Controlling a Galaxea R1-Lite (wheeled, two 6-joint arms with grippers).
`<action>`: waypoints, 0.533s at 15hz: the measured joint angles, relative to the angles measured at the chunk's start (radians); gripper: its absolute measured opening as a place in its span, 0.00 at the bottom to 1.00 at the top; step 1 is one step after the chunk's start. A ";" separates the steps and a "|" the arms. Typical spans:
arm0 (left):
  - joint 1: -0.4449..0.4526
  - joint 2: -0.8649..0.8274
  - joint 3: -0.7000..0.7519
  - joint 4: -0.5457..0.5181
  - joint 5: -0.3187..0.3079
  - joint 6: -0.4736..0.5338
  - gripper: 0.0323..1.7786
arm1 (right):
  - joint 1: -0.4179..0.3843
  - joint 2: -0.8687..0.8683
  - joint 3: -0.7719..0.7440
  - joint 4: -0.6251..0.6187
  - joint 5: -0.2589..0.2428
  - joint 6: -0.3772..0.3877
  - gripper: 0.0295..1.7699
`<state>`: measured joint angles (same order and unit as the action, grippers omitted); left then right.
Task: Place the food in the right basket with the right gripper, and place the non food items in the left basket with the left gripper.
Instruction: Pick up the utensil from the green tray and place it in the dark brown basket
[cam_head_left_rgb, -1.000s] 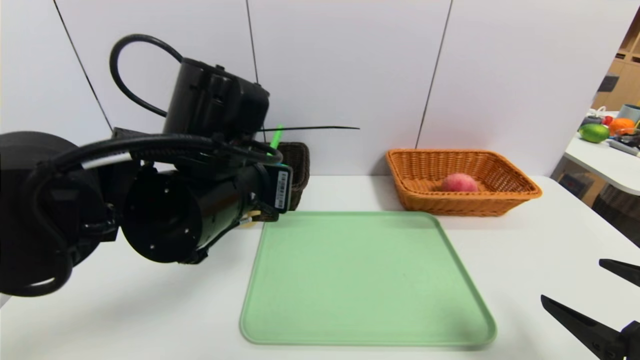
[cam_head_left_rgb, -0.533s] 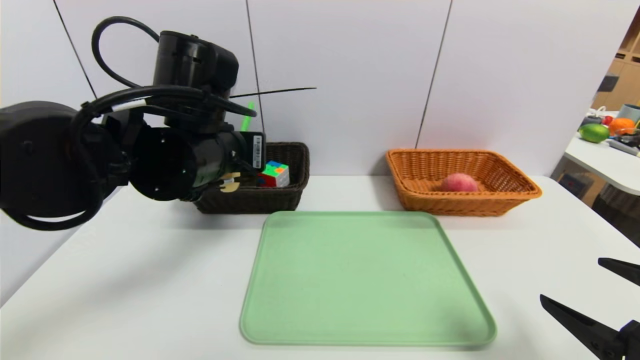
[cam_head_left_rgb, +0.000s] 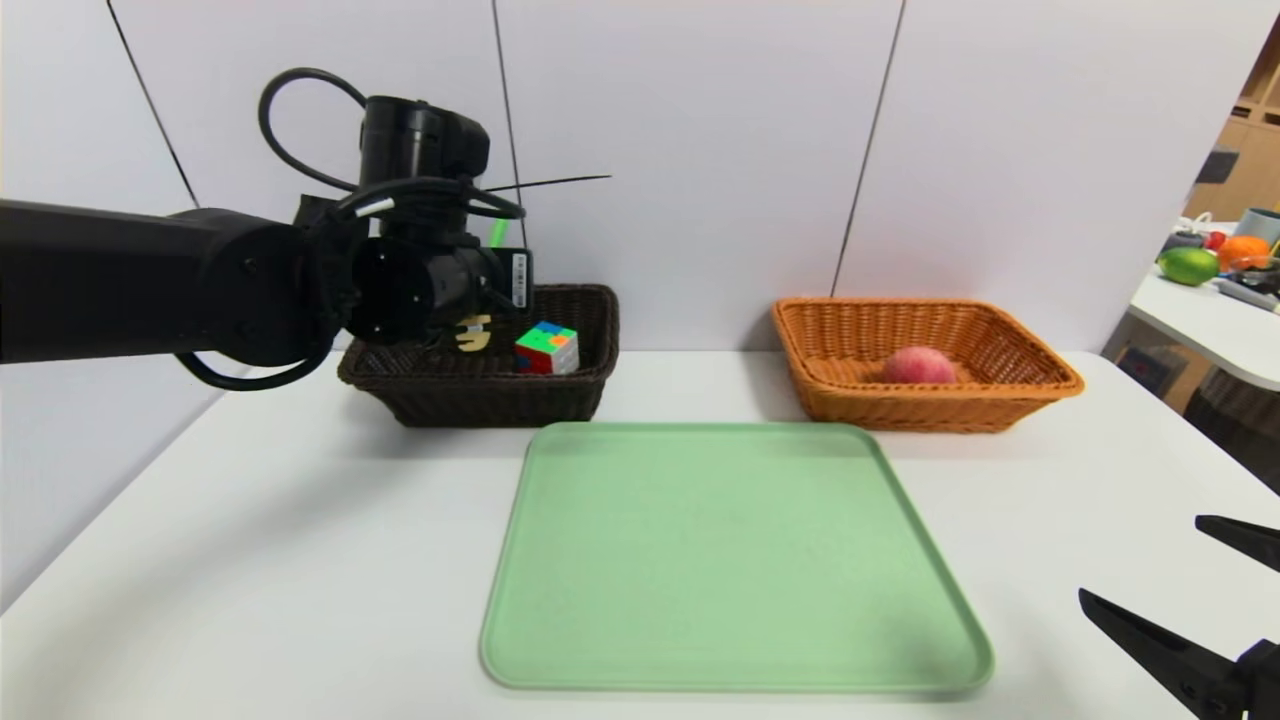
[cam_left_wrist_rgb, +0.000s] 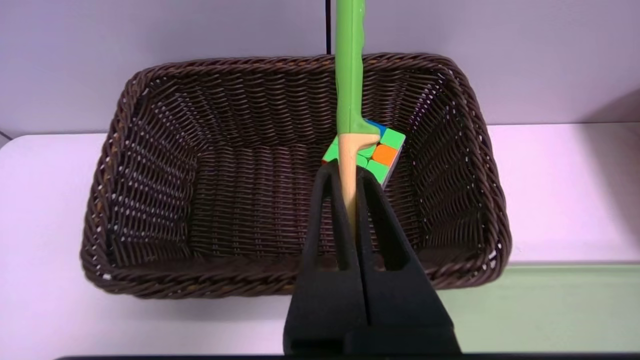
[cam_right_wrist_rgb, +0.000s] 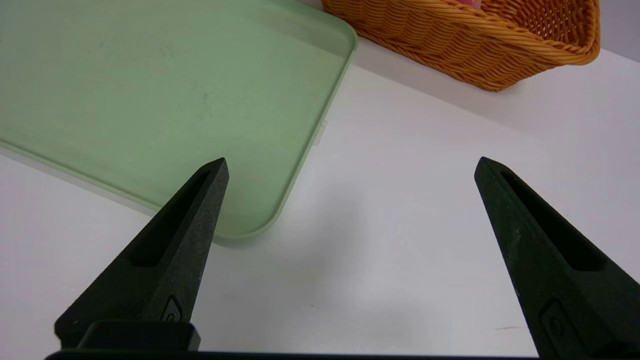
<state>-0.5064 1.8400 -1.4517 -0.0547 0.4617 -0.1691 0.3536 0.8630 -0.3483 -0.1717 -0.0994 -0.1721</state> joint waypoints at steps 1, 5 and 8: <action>0.016 0.030 -0.023 -0.001 -0.010 -0.002 0.01 | 0.000 0.001 0.000 0.000 0.000 0.000 0.96; 0.075 0.158 -0.148 -0.001 -0.050 -0.001 0.01 | 0.000 0.006 0.001 0.004 0.002 0.000 0.96; 0.117 0.260 -0.277 0.007 -0.066 0.013 0.01 | 0.000 0.018 0.001 -0.005 0.003 0.000 0.96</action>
<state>-0.3896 2.1002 -1.7289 -0.0481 0.3960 -0.1562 0.3540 0.8809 -0.3472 -0.1764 -0.0962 -0.1721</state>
